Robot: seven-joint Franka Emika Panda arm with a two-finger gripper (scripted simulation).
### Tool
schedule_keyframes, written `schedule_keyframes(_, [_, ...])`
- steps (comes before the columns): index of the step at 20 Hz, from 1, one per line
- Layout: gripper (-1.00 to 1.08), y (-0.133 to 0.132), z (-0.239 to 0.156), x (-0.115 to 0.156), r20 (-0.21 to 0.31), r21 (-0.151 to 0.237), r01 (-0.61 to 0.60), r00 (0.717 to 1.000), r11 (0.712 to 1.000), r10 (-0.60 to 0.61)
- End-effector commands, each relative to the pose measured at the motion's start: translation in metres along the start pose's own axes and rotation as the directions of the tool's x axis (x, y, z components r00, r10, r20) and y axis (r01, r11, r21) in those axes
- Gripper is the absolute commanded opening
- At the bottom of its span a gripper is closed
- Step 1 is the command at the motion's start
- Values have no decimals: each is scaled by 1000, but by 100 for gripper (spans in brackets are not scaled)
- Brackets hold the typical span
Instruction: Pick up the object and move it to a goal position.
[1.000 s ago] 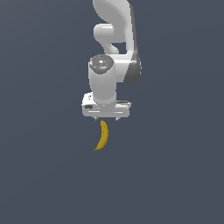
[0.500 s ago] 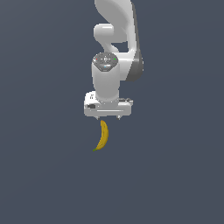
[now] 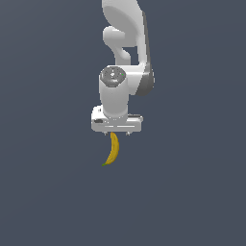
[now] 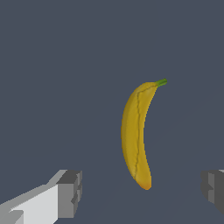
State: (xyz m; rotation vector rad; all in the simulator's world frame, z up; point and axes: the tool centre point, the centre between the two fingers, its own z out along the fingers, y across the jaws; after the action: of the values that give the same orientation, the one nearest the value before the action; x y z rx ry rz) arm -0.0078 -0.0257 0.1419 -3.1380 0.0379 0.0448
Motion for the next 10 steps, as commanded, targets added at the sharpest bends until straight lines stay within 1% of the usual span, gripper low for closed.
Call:
schedule_keyframes(1, [100, 5, 14, 3, -5, 1, -30, 1000, 1000, 30])
schedule_keyframes(6, [100, 18, 48, 9, -18, 3, -102, 995, 995, 102])
schedule_keyframes(10, [100, 25, 65, 11, -25, 2, -139, 990, 990, 139])
